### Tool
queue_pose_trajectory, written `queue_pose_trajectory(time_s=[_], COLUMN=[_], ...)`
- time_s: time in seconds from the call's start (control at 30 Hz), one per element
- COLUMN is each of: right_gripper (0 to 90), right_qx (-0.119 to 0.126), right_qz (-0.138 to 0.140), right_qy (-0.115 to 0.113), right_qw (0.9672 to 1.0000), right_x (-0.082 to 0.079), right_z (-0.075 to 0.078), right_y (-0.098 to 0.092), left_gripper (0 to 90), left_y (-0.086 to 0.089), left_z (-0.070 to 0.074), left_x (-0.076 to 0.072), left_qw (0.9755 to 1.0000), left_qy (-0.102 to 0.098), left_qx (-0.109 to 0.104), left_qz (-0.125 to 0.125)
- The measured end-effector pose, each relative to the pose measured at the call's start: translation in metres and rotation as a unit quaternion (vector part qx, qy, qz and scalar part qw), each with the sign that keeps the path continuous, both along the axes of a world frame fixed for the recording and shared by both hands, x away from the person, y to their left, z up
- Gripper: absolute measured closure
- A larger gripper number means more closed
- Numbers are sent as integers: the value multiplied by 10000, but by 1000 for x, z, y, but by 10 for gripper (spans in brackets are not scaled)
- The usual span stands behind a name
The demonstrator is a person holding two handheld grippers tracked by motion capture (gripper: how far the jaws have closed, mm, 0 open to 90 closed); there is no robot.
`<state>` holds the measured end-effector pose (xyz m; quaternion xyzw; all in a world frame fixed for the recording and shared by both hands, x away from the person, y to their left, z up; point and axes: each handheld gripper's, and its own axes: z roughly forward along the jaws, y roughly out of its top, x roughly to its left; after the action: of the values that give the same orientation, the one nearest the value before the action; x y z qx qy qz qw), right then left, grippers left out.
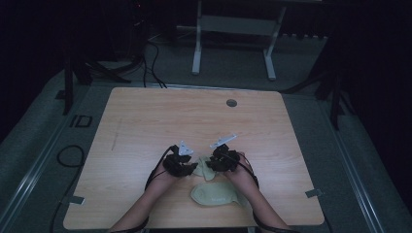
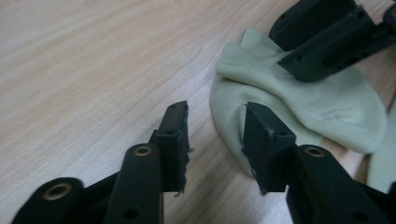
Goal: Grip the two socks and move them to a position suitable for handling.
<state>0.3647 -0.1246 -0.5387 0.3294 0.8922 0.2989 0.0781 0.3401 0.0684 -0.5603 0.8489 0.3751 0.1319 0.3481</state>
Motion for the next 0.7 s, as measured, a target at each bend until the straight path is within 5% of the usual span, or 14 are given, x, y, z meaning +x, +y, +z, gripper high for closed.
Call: queue_pose_trajectory(time_s=[0.27,0.4,0.7], right_gripper=[766,835,844], right_qx=[-88,-182,167], right_qz=[12,30,-60], right_qy=[14,-61,-378], right_qw=[10000,9998,9991], right_x=[-2,-6,-14], right_z=[-8,-7,32], right_y=[2,5,-14], left_gripper=[777,864,873], left_y=[-8,-13,-12], left_z=[-1,1,0], left_x=[3,1,1], left_qw=[9997,9987,9987], left_qy=[34,-76,-85], left_qx=[46,311,250], left_qz=[-229,-392,-437])
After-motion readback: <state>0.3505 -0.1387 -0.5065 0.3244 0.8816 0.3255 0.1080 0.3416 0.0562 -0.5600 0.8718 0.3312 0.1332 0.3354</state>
